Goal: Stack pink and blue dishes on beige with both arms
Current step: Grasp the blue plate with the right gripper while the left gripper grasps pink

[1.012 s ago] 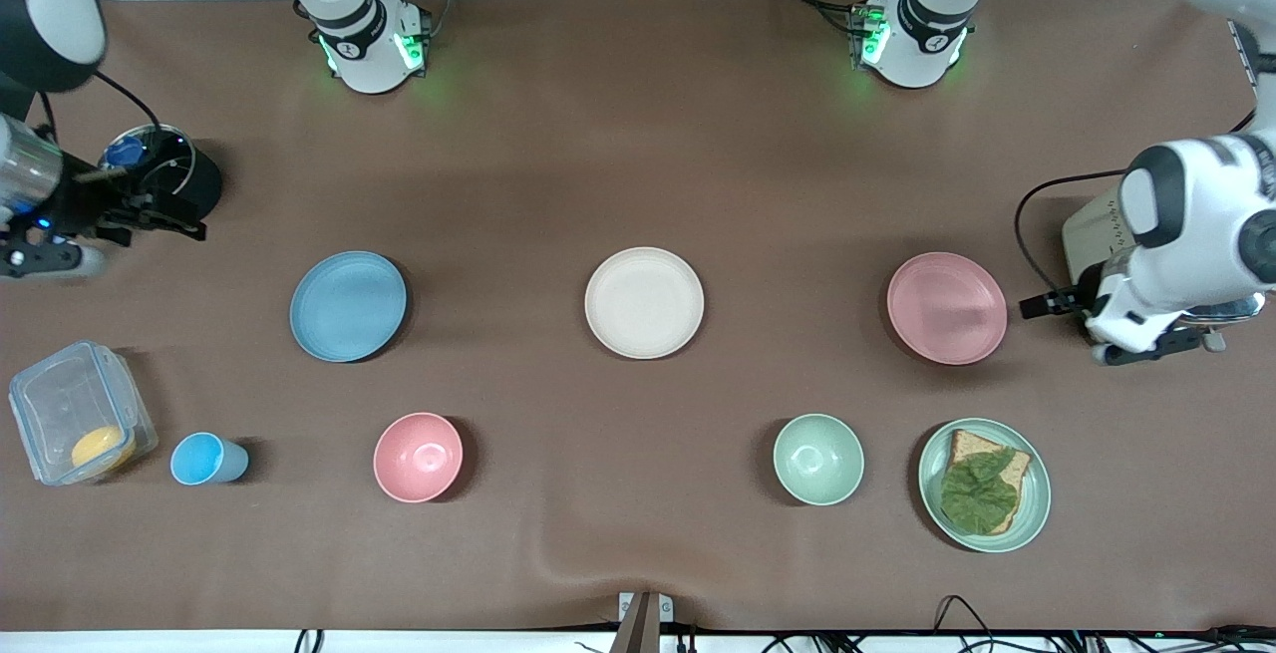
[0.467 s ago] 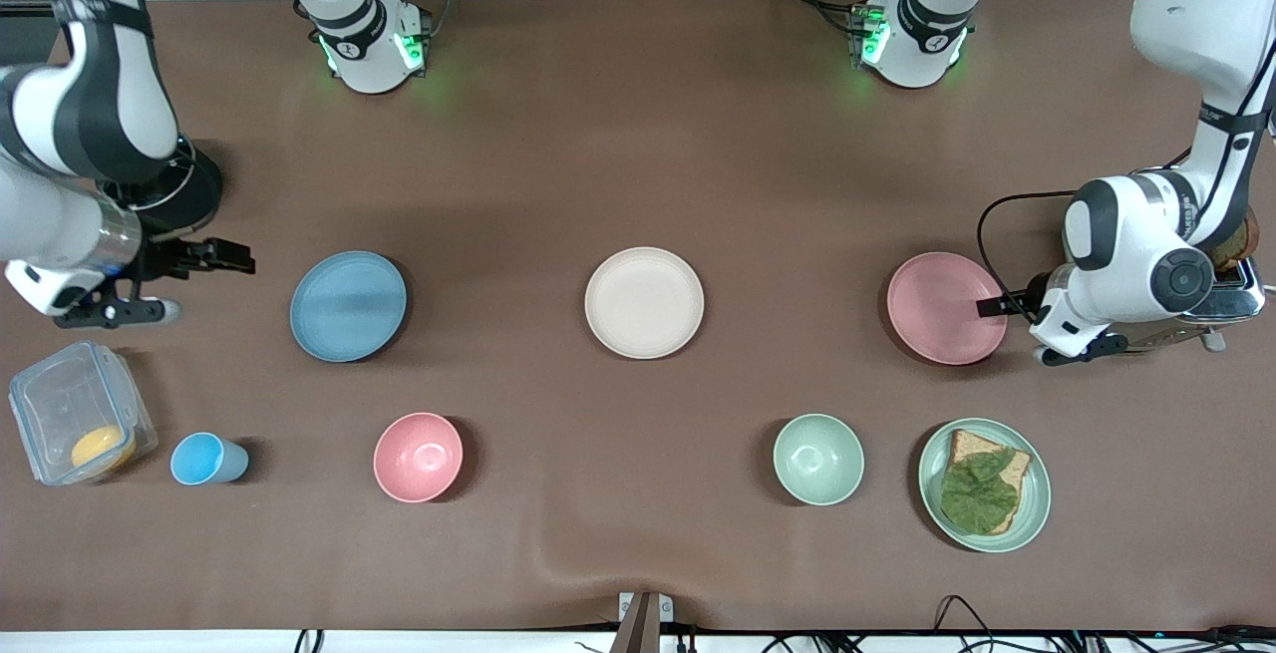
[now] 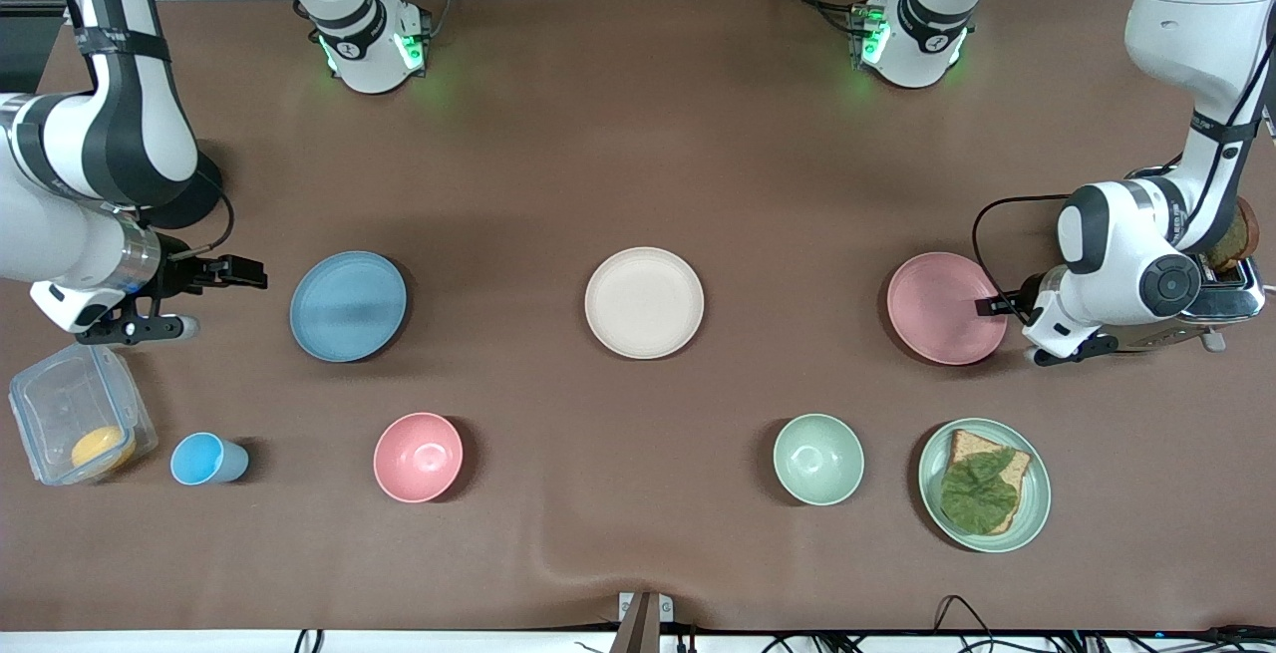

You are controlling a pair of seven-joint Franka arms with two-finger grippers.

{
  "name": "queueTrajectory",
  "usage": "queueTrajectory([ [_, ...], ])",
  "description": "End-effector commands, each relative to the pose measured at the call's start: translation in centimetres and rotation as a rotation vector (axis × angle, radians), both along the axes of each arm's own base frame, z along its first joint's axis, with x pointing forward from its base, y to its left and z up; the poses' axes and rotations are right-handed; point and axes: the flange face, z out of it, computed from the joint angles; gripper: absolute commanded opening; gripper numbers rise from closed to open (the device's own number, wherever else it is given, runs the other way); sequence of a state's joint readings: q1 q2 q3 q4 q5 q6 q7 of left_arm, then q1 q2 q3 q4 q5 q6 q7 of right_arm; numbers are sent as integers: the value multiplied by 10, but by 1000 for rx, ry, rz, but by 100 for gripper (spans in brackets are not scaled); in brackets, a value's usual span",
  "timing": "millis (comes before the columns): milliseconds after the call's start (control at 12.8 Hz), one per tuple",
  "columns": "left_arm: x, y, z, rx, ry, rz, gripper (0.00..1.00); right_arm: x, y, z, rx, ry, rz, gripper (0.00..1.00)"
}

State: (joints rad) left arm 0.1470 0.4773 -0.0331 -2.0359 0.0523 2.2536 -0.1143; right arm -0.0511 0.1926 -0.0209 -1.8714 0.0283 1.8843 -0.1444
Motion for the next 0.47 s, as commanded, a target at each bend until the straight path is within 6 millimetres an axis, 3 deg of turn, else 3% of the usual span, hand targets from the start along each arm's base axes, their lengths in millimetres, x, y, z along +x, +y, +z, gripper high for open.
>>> queueTrajectory([
  [0, -1, 3, -1, -2, -13, -5, 28, 4, -2, -9, 4, 8, 3, 100],
  [156, -1, 4, -2, -4, -11, -1, 1, 3, -9, -18, 5, 28, -9, 100],
  [389, 3, 0, 12, -34, -38, 32, 0, -3, -18, -31, 8, 60, -27, 100],
])
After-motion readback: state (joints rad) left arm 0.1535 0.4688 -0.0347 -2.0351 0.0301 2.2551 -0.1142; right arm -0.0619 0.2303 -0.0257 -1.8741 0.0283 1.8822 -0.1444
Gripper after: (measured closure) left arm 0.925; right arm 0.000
